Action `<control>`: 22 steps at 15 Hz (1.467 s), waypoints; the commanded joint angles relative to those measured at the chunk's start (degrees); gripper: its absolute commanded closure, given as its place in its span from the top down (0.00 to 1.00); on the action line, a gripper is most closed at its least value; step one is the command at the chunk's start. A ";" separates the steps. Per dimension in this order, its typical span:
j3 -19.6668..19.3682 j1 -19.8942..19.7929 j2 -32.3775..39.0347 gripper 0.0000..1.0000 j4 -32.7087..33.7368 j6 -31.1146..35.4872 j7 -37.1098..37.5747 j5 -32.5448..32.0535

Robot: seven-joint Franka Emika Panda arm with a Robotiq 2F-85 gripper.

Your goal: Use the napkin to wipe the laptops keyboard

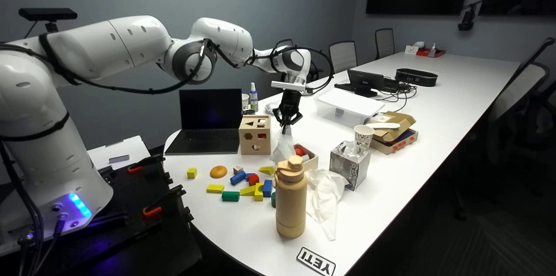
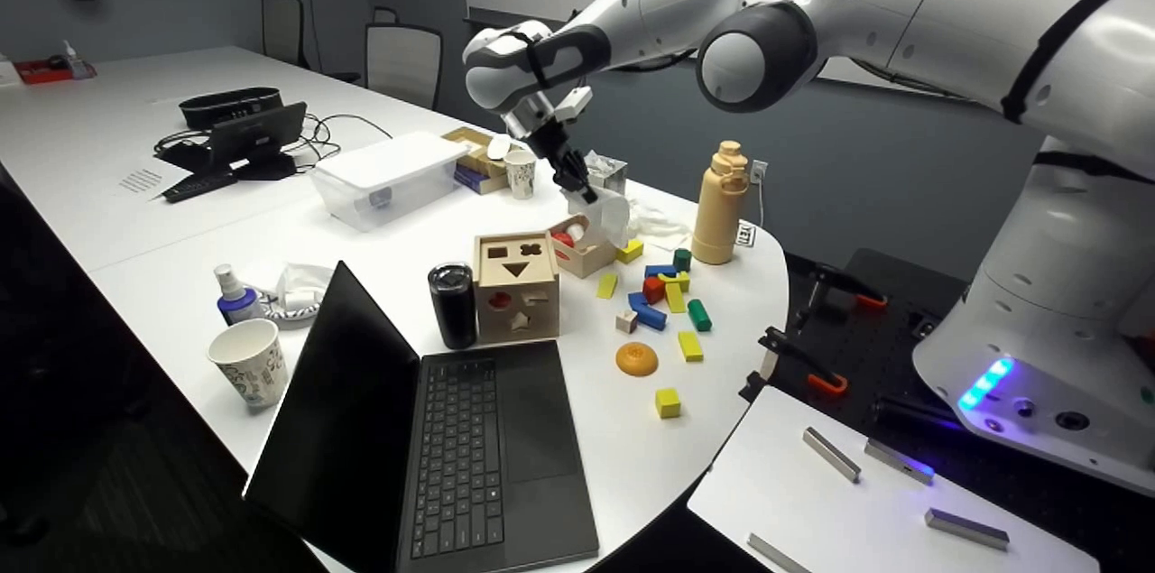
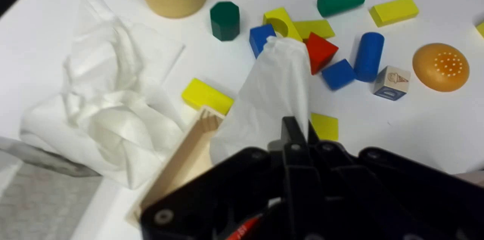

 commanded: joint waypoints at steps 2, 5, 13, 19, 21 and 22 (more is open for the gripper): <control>2.67 1.59 3.16 0.00 -0.91 5.22 4.50 1.58; 2.66 1.79 4.64 0.02 -0.04 6.56 7.31 0.98; 1.26 2.49 5.52 0.00 0.06 10.29 11.15 3.01; 2.27 3.95 2.73 0.00 -2.75 13.89 25.59 2.23; 2.18 4.69 2.34 0.00 -2.84 14.42 31.61 2.19; 2.18 4.99 2.11 0.00 -2.87 14.55 34.55 2.19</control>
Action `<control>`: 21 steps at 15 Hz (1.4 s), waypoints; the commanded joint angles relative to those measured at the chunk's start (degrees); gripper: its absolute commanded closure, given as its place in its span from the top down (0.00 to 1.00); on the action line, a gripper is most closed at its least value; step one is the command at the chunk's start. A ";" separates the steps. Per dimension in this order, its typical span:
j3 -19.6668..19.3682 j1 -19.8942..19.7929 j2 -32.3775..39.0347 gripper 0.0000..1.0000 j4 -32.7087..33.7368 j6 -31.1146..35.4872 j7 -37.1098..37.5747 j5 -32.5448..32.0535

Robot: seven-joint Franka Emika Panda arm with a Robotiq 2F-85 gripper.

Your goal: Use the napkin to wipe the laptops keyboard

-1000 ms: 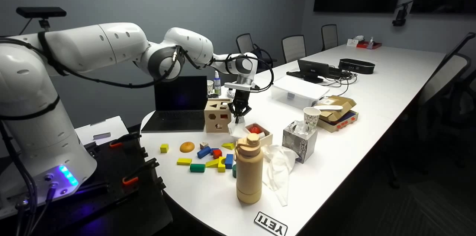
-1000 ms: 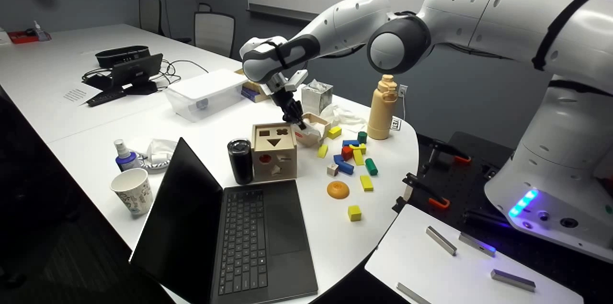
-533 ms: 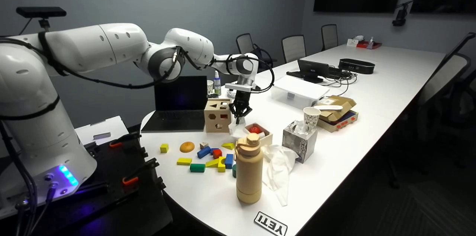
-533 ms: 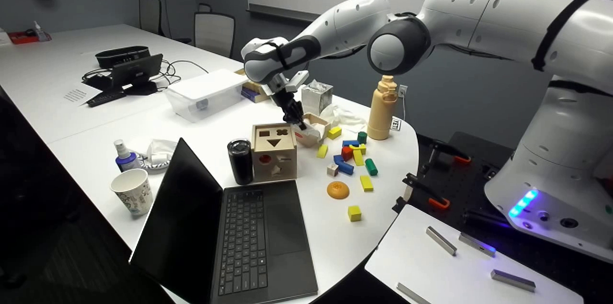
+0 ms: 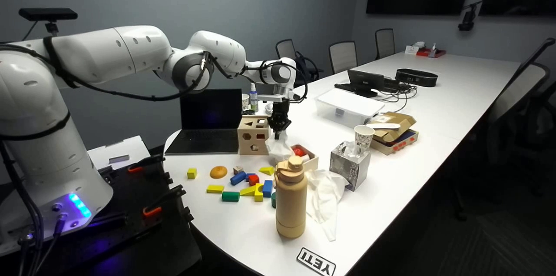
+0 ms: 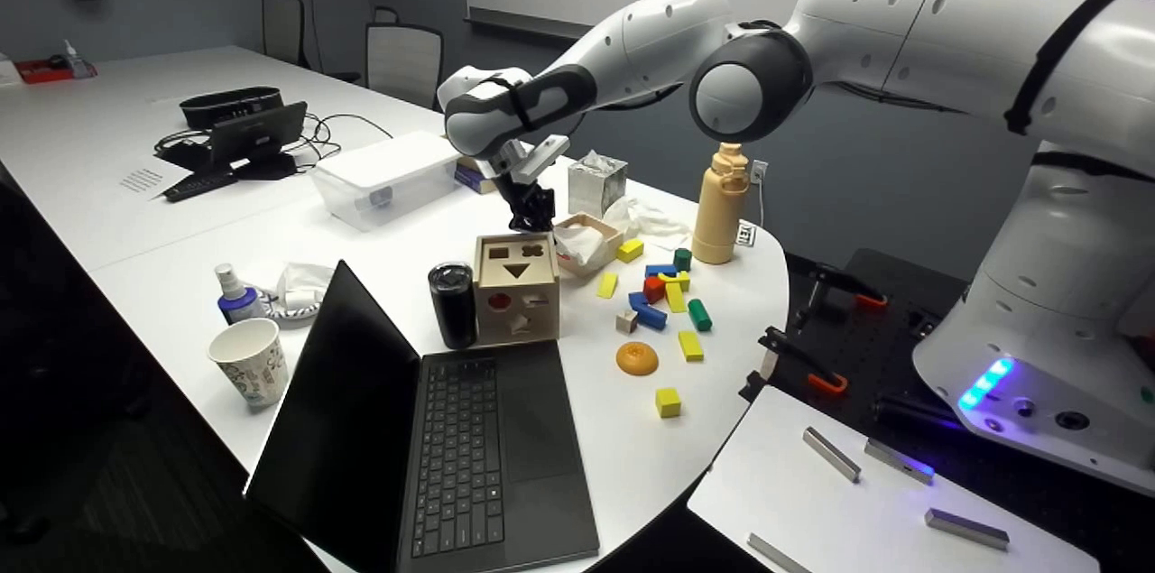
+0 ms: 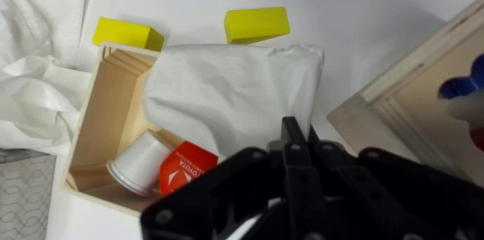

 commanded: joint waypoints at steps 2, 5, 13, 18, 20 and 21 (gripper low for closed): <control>-0.33 1.63 -3.22 0.00 -3.04 1.87 13.03 0.37; -0.25 2.66 -4.16 0.00 -3.05 2.52 18.82 0.06; 1.70 5.29 -7.91 0.00 -3.95 0.22 23.32 0.75; 6.35 6.13 -9.47 0.00 -4.86 -3.66 22.01 1.93; 8.10 6.57 -10.05 0.00 -5.70 -4.08 22.75 2.21; 8.59 7.02 -10.20 0.00 -6.05 -3.59 23.42 2.06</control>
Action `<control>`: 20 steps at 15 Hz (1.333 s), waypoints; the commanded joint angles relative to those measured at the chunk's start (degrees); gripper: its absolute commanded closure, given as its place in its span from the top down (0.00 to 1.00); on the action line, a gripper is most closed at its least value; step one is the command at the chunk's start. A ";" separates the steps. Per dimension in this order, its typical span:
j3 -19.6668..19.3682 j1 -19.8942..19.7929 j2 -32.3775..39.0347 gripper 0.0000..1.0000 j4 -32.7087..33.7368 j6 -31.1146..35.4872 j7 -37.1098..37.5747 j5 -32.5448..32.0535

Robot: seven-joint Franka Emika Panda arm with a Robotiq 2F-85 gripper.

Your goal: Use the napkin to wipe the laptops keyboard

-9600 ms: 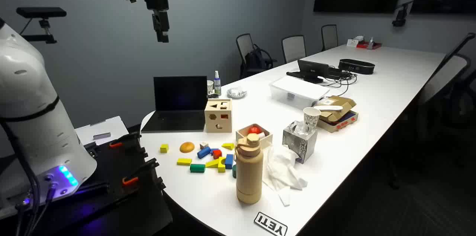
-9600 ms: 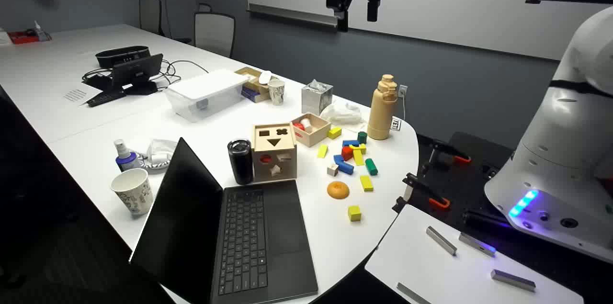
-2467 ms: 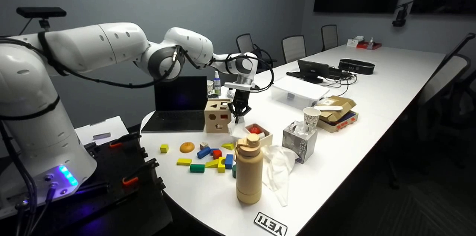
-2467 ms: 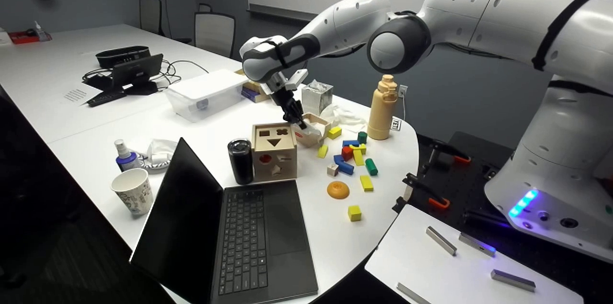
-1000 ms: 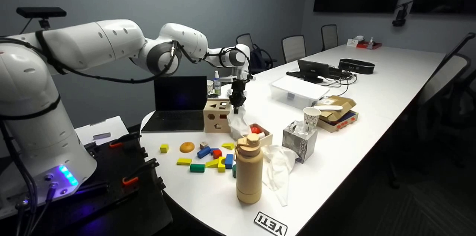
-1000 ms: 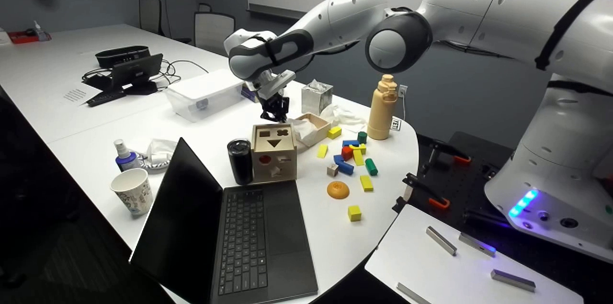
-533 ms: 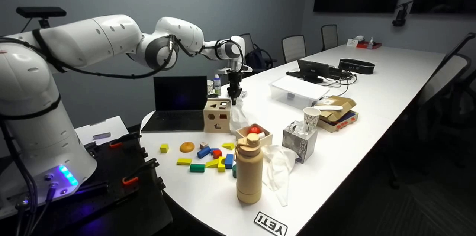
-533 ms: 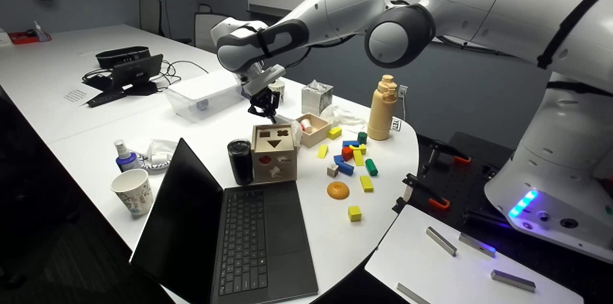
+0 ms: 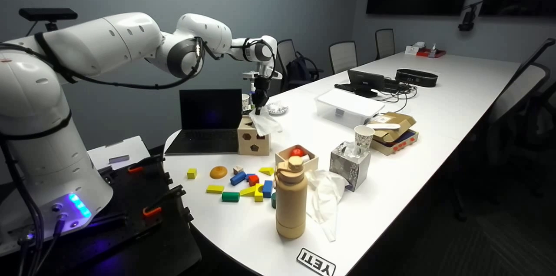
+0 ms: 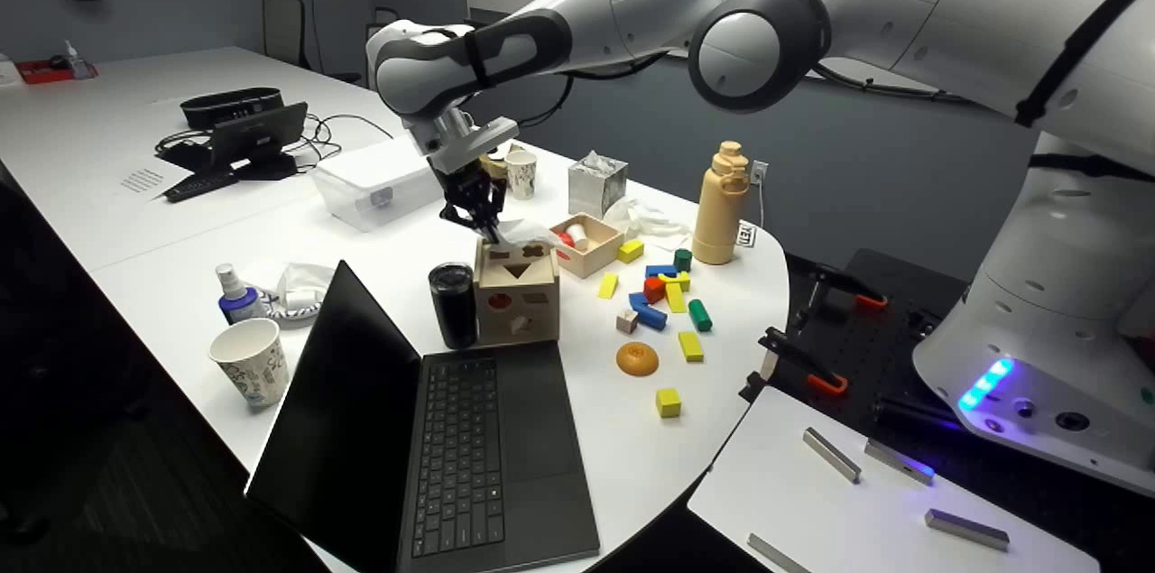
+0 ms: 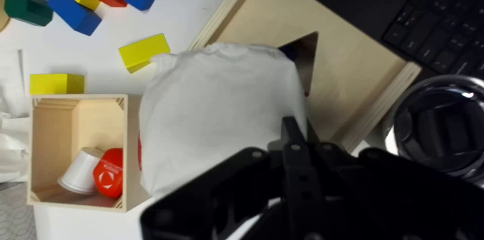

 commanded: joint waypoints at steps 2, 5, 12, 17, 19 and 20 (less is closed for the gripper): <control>1.55 1.87 -4.12 0.00 -6.07 0.39 2.37 -0.17; 1.44 1.98 -1.06 0.02 -1.85 0.04 0.79 0.06; 1.43 2.05 -1.07 0.00 -1.92 0.04 0.99 0.05; 2.75 2.79 -3.09 0.00 -5.17 0.74 -1.02 0.22; 4.06 3.10 -4.22 0.00 -7.31 1.65 -1.60 0.16; 4.62 3.41 -4.84 0.00 -8.58 1.98 -1.54 0.16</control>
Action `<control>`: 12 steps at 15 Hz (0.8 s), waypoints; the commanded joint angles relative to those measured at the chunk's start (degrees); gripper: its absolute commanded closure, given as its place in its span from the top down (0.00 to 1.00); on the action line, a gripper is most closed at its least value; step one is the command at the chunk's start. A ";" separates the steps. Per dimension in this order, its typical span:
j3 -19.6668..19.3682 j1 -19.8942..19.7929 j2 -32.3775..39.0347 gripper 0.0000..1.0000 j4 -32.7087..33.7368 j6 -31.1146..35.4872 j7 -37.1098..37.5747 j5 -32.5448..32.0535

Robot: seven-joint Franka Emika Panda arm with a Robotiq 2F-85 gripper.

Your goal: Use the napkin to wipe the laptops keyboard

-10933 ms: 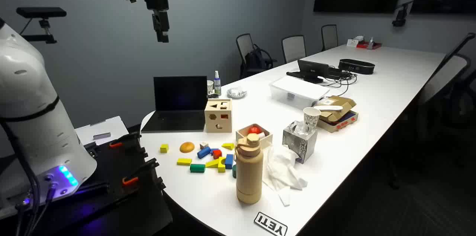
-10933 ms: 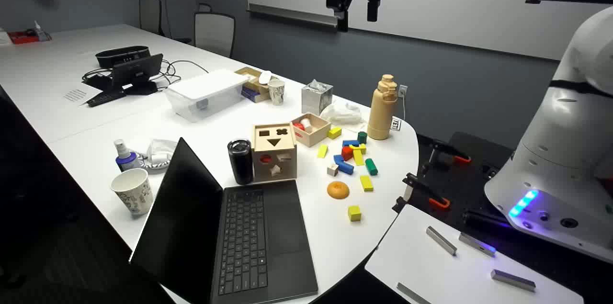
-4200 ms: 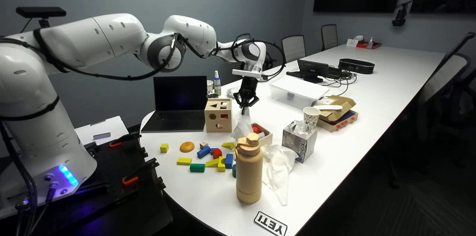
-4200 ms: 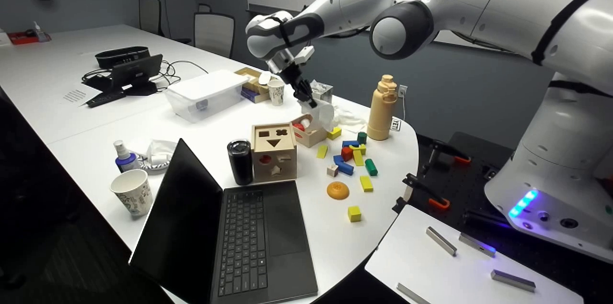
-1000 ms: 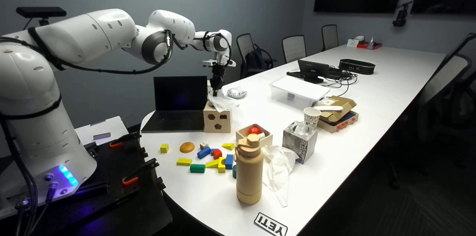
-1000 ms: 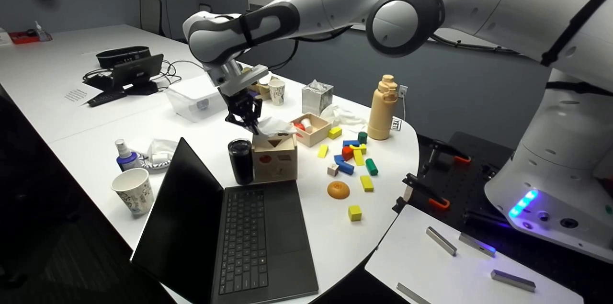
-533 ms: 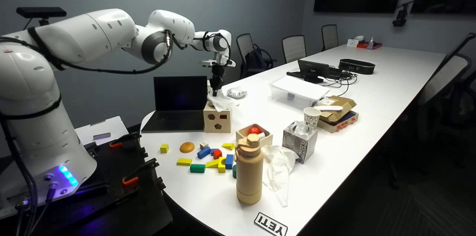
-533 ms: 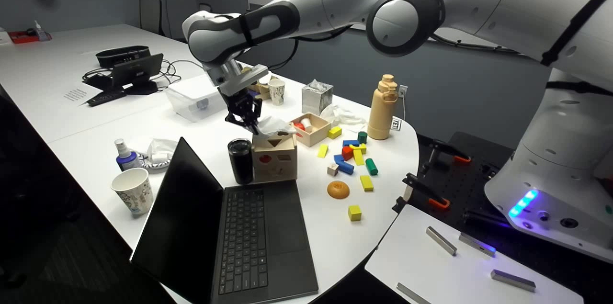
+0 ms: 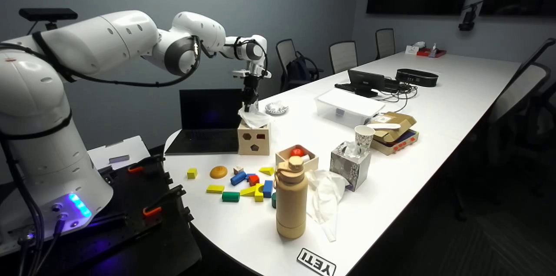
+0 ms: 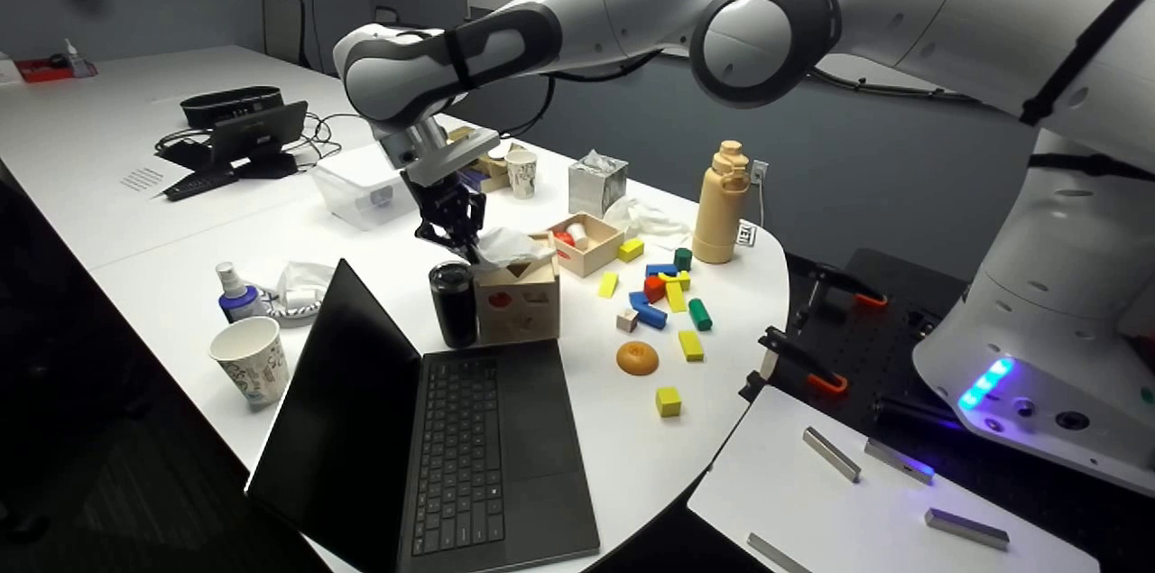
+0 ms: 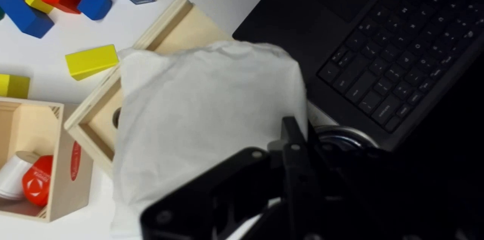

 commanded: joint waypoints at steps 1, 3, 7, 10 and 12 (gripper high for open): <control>1.86 0.68 -4.24 0.00 -7.53 2.27 -0.49 0.17; 3.00 1.02 -5.10 0.00 -10.60 3.76 0.72 0.34; 6.13 0.47 -7.40 0.00 -20.31 9.57 3.00 1.69; 8.41 -0.03 -8.18 0.00 -27.39 15.73 5.21 2.85; 9.76 -0.33 -8.61 0.00 -32.34 20.12 6.59 3.86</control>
